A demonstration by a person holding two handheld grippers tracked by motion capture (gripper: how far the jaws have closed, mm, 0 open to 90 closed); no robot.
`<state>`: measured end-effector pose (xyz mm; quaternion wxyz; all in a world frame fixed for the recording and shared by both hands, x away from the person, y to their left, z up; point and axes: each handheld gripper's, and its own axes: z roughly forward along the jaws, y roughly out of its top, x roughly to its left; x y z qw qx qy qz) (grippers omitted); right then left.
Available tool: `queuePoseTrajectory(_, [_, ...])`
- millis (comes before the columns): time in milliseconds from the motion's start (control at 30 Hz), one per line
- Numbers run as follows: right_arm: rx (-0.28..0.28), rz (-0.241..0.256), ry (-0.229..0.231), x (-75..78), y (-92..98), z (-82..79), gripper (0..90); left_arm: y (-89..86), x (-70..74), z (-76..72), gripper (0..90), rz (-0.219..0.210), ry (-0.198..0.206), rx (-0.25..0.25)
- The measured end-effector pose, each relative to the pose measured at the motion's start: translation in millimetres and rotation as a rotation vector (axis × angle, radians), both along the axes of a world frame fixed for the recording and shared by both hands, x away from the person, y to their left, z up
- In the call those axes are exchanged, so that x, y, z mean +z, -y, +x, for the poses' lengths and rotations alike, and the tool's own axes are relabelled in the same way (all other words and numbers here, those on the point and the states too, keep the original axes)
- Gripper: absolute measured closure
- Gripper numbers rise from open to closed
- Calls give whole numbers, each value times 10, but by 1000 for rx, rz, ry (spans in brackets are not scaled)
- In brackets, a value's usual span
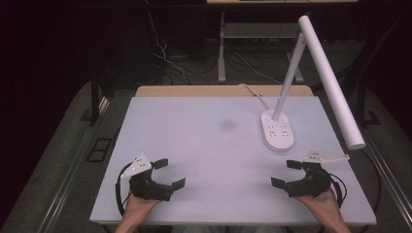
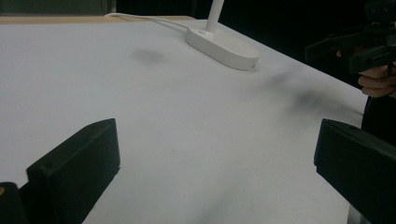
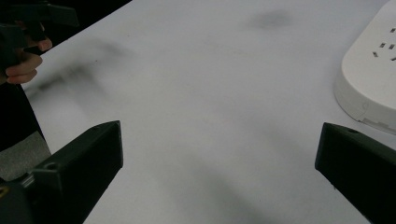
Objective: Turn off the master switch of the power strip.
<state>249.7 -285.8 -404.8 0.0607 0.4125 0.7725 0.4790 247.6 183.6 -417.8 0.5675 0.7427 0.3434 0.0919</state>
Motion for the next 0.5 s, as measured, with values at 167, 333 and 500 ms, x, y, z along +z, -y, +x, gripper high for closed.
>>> queuePoseTrajectory(167, [12, -16, -7, 26, -10, 35, 2, 3, -6, -1, 0, 6, -1, 1])
queuePoseTrajectory(333, [20, -26, -4, 50, -12, 88, 2, 1, -11, 4, 0, 9, -3, 2])
queuePoseTrajectory(500, [21, -27, -2, 80, -6, 123, 2, 9, -14, 2, 0, 14, -5, -2])
